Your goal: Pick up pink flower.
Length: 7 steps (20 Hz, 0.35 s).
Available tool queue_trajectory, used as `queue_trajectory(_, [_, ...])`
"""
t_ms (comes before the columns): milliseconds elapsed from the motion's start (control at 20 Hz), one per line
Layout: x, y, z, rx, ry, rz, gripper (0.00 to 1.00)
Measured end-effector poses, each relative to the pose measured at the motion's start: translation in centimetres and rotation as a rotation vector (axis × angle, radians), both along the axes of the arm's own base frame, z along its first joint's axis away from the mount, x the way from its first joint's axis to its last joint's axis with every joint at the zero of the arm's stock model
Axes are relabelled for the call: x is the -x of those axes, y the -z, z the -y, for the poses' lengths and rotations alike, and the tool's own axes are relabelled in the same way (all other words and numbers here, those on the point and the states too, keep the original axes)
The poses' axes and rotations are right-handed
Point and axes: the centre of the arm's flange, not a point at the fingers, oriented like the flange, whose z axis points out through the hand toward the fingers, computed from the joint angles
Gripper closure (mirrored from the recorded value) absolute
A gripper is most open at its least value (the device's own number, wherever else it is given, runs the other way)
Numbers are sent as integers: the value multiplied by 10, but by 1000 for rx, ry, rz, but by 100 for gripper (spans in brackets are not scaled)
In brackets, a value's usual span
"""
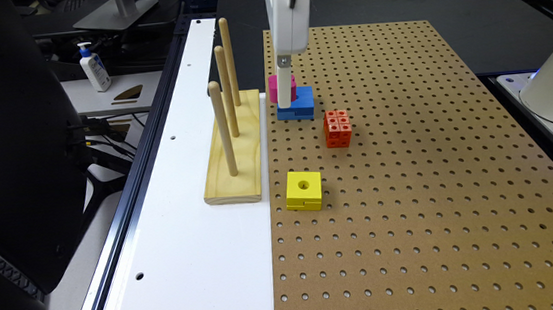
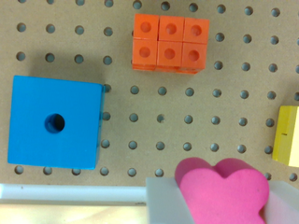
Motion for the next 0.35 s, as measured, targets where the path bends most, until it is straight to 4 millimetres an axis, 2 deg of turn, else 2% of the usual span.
queue_trajectory(100, [0, -6, 0, 0, 0, 6, 100])
queue_trajectory(350, [6, -45, 0, 3, -2, 11, 100])
